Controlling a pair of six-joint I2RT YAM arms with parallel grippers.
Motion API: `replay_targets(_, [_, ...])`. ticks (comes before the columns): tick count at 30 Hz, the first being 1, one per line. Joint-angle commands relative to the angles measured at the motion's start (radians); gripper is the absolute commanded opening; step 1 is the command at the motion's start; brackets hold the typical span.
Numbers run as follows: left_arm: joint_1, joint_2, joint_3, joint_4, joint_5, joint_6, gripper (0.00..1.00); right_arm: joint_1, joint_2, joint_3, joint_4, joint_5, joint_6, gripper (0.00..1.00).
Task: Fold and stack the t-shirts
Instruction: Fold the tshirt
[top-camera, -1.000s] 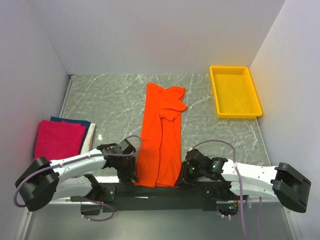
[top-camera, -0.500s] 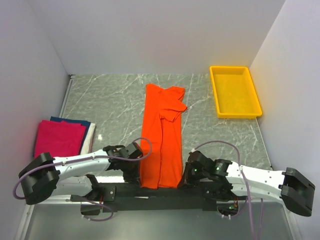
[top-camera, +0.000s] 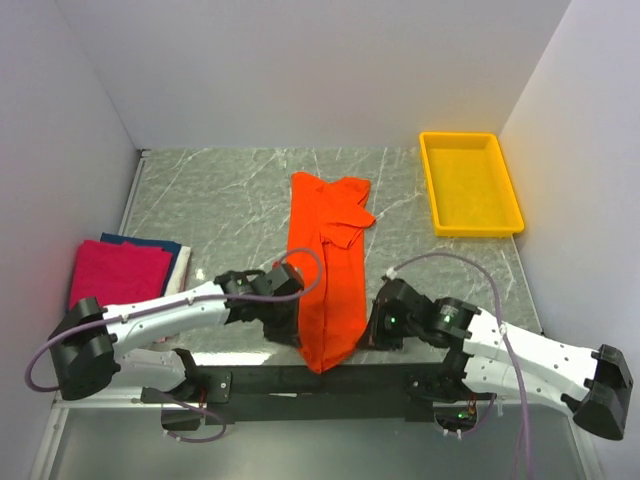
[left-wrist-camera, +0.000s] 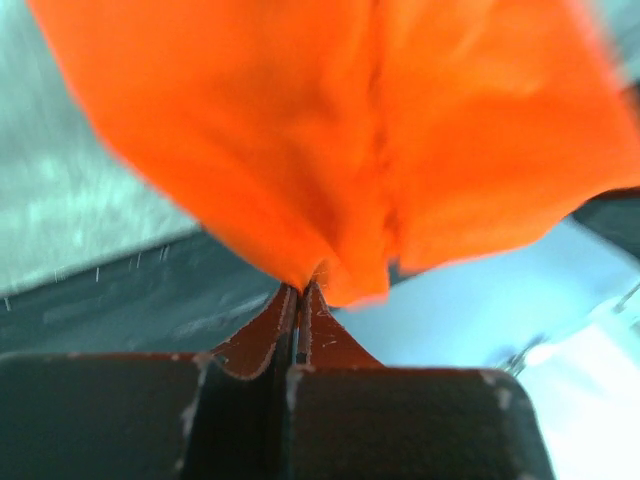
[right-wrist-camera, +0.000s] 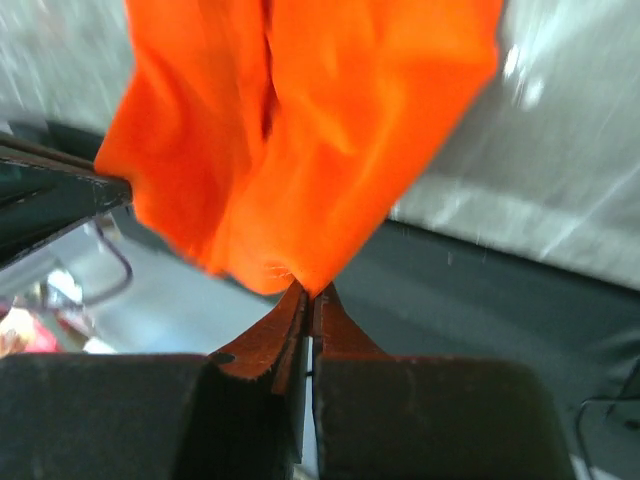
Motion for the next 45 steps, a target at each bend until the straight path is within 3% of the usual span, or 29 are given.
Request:
replay_targets(1, [0.073,0.034,0.104,-0.002,-0.089,0.08,0.0,-0.112,0.07,0.093,-0.046,0.087,-0.166,0.0])
replay_targets(8, [0.241,0.175,0.289,0.059,-0.137,0.17,0.0,-0.233,0.24,0.243,0.052,0.155,-0.284,0.0])
replay_targets(20, [0.362,0.408,0.435,0.156,-0.144,0.178,0.0,-0.347,0.551,0.409,0.219,0.233,-0.37,0.0])
replay_targets(35, [0.495,0.613,0.644,0.182,-0.144,0.155,0.0,-0.525,0.8,0.565,0.313,0.13,-0.45,0.0])
replay_targets(45, [0.537,0.63,0.636,0.191,-0.13,0.147,0.0,-0.586,0.864,0.578,0.365,0.046,-0.455,0.0])
